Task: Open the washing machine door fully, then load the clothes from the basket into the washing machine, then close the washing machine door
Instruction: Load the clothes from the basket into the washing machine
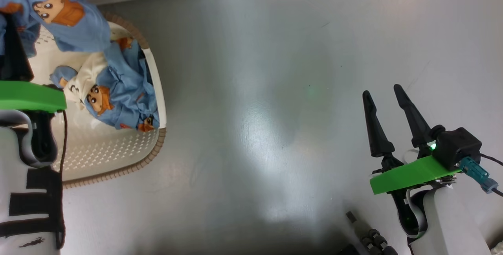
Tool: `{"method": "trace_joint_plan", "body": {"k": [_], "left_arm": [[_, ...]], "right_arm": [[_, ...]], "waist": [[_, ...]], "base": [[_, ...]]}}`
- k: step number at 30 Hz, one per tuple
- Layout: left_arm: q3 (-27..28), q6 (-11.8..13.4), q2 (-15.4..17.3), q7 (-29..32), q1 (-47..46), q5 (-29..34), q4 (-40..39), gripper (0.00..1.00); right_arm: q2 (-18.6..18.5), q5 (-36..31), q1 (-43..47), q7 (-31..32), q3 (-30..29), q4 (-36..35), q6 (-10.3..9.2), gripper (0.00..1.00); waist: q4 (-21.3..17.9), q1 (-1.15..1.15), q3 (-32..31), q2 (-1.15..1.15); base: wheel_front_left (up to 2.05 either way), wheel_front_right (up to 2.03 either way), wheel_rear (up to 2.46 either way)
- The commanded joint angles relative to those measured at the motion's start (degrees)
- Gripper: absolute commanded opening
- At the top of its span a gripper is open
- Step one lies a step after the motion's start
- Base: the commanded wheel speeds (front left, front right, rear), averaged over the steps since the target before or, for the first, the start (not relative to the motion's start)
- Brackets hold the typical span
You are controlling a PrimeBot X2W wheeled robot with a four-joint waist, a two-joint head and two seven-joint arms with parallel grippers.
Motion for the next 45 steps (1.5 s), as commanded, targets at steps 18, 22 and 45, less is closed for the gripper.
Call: {"method": "trace_joint_plan", "body": {"k": [18, 22, 45], "left_arm": [[-0.8, -0.2, 0.8, -0.1, 7.6, 1.1, -13.3, 0.00], [-1.2, -0.2, 1.0, -0.1, 8.3, 1.8, -16.1, 0.00], [-6.9, -0.2, 11.6, 1.7, -10.4, 5.5, -7.1, 0.00]], "right_arm": [[0.3, -0.5, 1.5, -0.3, 0.6, 1.6, 0.09, 1.00], [0.3, -0.2, 1.8, -0.3, 0.8, 2.0, 0.09, 1.00], [0.3, 3.8, 2.4, -0.3, 3.8, 2.7, 0.09, 1.00]], "waist": [[1.3, 0.00, -6.3, 0.00], [1.5, 0.00, -8.3, 0.00], [-1.9, 0.00, -11.3, 0.00]], "base": [[0.00, 0.00, 0.00], [0.00, 0.00, 0.00], [0.00, 0.00, 0.00]]}}
